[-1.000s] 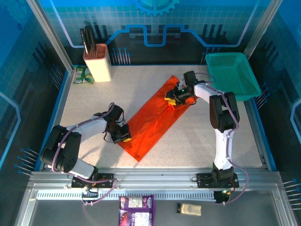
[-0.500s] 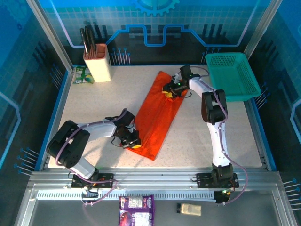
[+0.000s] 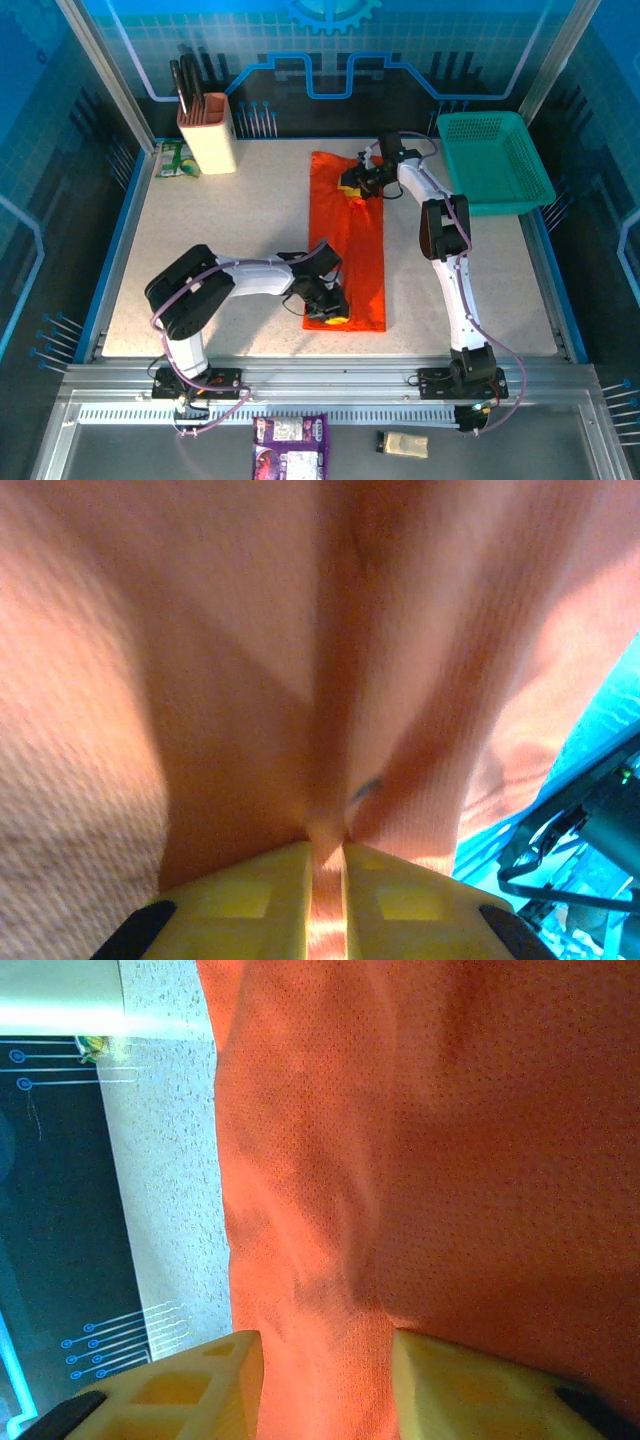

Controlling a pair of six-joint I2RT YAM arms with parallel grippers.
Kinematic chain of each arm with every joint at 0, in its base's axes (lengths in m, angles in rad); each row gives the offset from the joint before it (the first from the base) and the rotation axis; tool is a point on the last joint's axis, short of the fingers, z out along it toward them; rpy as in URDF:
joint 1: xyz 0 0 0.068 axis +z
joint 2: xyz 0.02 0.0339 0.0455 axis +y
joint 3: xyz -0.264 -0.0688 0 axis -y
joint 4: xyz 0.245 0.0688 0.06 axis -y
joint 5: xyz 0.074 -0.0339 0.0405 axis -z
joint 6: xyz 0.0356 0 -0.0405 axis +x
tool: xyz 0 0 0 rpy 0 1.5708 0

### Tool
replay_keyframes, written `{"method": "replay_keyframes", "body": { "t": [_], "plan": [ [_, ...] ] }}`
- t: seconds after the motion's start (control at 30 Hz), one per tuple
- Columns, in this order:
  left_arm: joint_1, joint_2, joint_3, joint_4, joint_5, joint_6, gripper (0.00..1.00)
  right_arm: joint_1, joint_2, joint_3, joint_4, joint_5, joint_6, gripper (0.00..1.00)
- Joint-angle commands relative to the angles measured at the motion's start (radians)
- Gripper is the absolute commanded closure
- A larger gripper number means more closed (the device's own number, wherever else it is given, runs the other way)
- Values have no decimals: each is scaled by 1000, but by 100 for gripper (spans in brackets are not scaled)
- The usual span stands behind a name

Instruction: Fold the inside-out t-shirt

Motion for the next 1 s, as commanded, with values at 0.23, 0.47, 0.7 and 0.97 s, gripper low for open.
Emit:
{"method": "replay_keyframes", "body": {
  "t": [0.23, 0.47, 0.7, 0.97],
  "plan": [
    [-2, -169, 120, -280, -56, 37, 80, 2, -156, -30, -77, 35, 11, 58],
    [95, -225, 34, -318, -103, 111, 85, 35, -425, -278, -69, 89, 15, 57],
    [119, -176, -52, -233, -68, 138, 91, 119, -726, -768, 87, 97, 55, 57],
    [123, -143, -111, -201, -69, 146, 93, 237, -1002, -1282, 275, 63, 160, 57]
  ]
}}
